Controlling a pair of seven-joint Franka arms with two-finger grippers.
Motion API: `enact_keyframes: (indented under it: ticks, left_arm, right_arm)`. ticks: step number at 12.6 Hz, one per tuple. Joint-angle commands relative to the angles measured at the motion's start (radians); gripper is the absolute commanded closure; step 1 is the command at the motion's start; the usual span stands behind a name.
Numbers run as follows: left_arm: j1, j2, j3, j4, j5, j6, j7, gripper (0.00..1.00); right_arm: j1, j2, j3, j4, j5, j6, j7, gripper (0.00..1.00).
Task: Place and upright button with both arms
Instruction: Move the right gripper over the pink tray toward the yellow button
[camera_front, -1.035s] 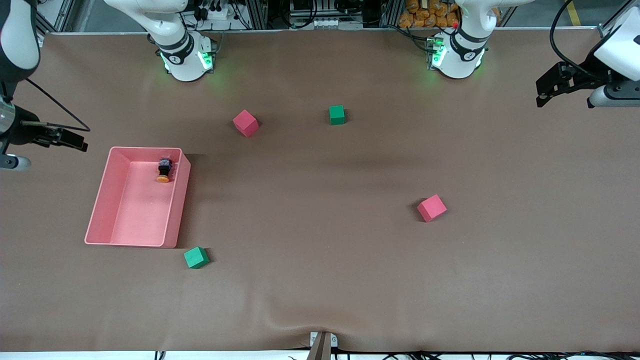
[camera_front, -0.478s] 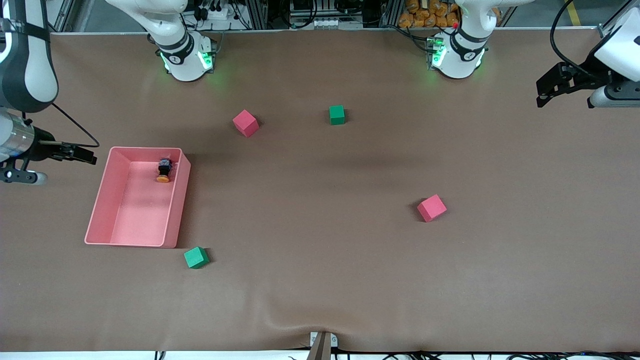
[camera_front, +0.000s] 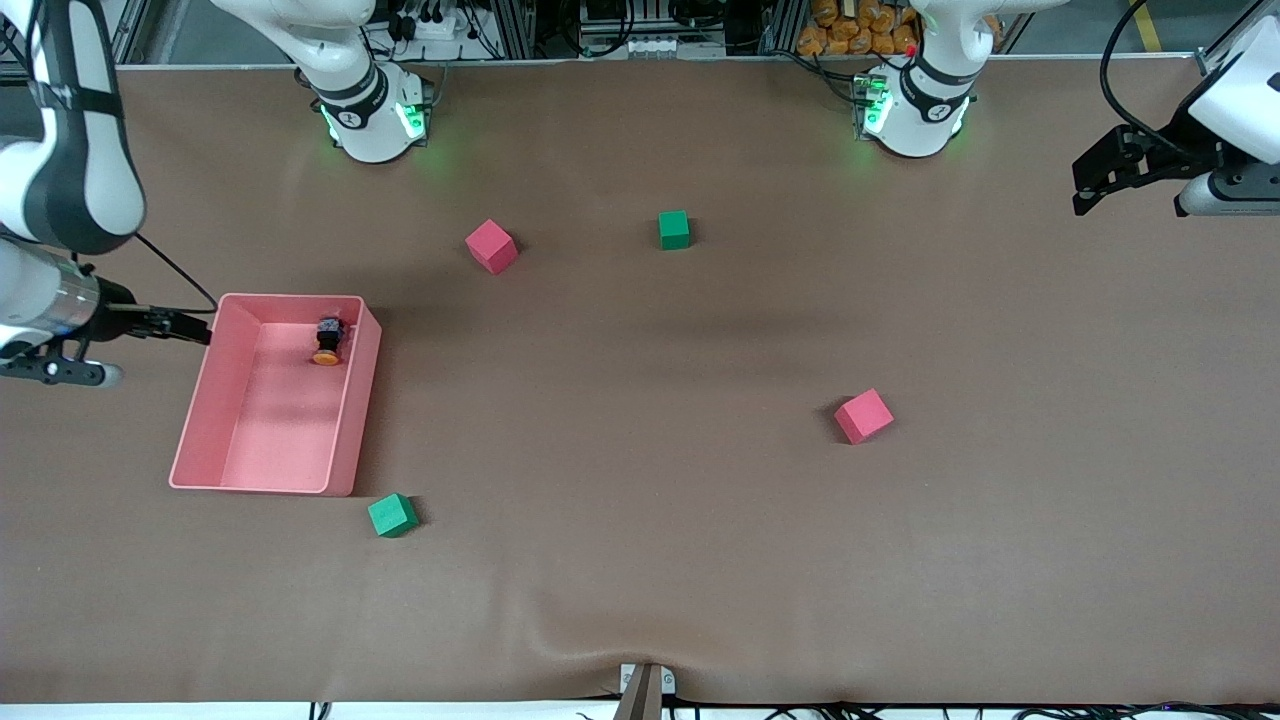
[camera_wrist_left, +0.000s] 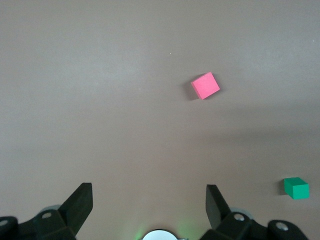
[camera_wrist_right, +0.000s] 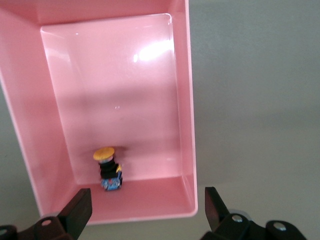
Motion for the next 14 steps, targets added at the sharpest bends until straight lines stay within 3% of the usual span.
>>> enact_keyframes:
  ticks: [1, 8, 11, 14]
  left_arm:
    - [0.003, -0.002, -0.009, 0.001, 0.004, -0.004, -0.007, 0.0]
    - [0.005, -0.001, -0.015, -0.002, 0.002, -0.001, -0.004, 0.0]
    - [0.006, -0.001, -0.015, -0.002, 0.002, -0.001, -0.003, 0.0]
    - [0.006, -0.002, -0.014, -0.002, 0.002, -0.001, 0.005, 0.0]
  right_arm:
    - [0.02, 0.039, 0.012, -0.049, -0.012, 0.097, -0.007, 0.0]
    - [0.064, 0.165, 0.014, -0.057, -0.011, 0.164, -0.007, 0.0]
    - [0.092, 0.16, 0.014, -0.135, -0.008, 0.266, 0.001, 0.0]
    - [0.124, 0.166, 0.017, -0.14, 0.006, 0.274, 0.01, 0.0]
